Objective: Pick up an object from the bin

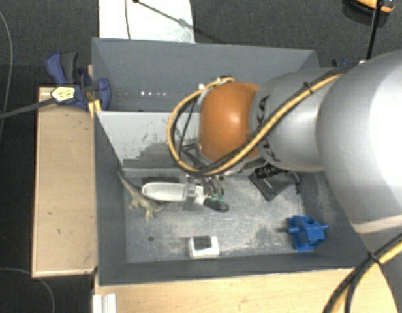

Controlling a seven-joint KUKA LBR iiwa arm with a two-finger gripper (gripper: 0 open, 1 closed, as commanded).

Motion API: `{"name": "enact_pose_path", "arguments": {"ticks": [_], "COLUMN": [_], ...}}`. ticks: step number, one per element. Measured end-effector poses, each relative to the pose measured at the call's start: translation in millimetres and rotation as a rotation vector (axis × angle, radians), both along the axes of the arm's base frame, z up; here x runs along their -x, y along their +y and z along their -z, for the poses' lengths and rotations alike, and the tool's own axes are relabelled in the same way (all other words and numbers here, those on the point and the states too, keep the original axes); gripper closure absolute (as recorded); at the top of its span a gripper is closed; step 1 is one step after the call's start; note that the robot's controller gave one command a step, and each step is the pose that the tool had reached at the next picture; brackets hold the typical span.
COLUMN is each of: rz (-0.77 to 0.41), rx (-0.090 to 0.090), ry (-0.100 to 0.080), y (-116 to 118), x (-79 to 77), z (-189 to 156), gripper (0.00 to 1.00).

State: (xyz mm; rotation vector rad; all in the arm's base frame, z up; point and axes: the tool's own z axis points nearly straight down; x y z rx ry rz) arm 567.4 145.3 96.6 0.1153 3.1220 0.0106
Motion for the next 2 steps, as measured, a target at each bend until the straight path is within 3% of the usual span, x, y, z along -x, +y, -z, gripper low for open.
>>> {"name": "enact_pose_path", "arguments": {"ticks": [2], "rz": [0.002], "rx": [0.0], "ry": [0.001], "y": [-0.2], "x": [0.0], "z": [-43.0], "gripper": [1.0]}}
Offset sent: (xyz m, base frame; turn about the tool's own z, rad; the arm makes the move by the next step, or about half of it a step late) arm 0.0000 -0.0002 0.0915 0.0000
